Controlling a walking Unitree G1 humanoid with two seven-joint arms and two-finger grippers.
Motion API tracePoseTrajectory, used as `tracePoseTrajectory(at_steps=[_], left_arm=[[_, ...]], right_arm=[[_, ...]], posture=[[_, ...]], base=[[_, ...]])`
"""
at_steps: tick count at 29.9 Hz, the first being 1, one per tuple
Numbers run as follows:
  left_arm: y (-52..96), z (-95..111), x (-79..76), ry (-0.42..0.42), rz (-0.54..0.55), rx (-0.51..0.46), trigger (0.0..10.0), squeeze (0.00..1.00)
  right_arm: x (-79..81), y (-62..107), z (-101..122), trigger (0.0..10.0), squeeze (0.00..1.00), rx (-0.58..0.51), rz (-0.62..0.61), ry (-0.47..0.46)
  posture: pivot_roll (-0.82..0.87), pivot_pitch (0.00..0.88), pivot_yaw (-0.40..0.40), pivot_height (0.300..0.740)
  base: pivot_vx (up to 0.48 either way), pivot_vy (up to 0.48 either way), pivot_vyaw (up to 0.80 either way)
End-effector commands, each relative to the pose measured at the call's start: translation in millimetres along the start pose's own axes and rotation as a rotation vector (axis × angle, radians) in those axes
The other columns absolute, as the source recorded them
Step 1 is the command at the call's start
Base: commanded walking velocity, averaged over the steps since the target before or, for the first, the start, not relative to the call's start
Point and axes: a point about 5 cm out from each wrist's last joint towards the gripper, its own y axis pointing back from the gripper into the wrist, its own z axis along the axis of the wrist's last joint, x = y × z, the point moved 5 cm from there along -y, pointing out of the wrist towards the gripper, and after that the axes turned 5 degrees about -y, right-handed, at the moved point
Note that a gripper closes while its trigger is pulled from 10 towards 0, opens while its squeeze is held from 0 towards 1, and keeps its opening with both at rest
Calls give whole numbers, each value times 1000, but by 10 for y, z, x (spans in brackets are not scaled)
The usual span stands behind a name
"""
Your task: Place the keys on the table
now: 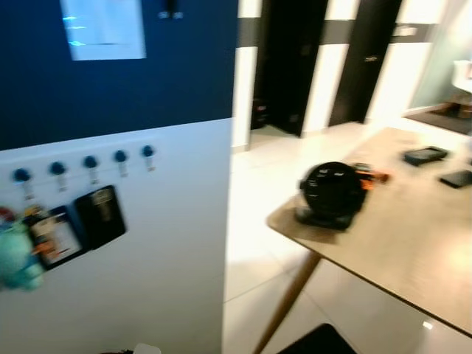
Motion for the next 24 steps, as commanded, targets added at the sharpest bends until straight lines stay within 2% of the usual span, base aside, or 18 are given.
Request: tracePoseTrajectory(at_steps=[1,24], left_arm=[[18,-46,11,21,9,9,10000,0],[24,-43,11,31,15,0,10000,0]], right_arm=[[43,-6,-11,10000,0,8,9,-3],[73,-20,25,10000,0,1,22,-5]], posture=[[35,28,10,740],[39,39,5,740]], base=[[0,0,-800],[0,0,-800]])
